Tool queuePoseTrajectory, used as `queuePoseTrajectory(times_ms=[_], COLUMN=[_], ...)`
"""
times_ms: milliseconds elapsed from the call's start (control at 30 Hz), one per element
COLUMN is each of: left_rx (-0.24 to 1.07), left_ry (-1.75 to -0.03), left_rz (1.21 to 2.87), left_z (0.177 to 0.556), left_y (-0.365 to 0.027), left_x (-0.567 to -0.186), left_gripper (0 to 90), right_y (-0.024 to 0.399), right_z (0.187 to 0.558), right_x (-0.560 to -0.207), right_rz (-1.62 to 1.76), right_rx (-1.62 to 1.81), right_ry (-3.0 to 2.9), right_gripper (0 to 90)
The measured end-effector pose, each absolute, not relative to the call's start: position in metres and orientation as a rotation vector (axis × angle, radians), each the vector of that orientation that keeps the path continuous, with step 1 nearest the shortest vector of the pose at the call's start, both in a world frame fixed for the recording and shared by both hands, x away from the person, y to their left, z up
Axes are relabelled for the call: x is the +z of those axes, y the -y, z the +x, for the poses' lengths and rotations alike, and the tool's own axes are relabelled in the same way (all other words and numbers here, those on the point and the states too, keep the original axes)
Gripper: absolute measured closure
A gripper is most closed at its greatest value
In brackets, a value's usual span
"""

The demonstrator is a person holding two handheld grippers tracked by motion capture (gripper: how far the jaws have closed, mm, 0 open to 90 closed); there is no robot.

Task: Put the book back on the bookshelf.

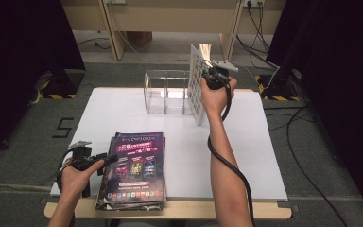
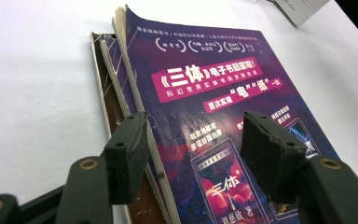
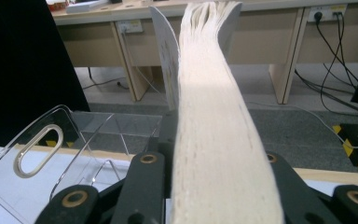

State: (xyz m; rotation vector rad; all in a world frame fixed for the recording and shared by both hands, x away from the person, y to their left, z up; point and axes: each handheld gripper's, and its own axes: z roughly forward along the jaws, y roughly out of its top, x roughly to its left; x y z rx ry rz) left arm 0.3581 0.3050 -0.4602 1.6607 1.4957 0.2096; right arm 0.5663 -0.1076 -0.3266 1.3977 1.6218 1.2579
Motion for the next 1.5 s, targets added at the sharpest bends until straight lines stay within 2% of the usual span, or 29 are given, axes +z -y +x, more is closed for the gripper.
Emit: queuePoseTrajectory(times_ms=[1067, 1500], left_rx=[0.205, 0.207], left_ry=[-1.496, -1.490], left_rz=[1.664, 1.661], left_z=[0.358, 0.358], left_y=[-0.305, -0.304], left_x=[-0.462, -0.461], left_gripper=[40.6, 40.7], right_y=[0.105, 0.107], right_z=[0.570, 0.567], right_x=[-0.337, -0.342], right_rz=[1.302, 1.330], right_rx=[1.280, 1.268], right_ry=[-1.561, -1.606], right_gripper=[73.7, 66.0])
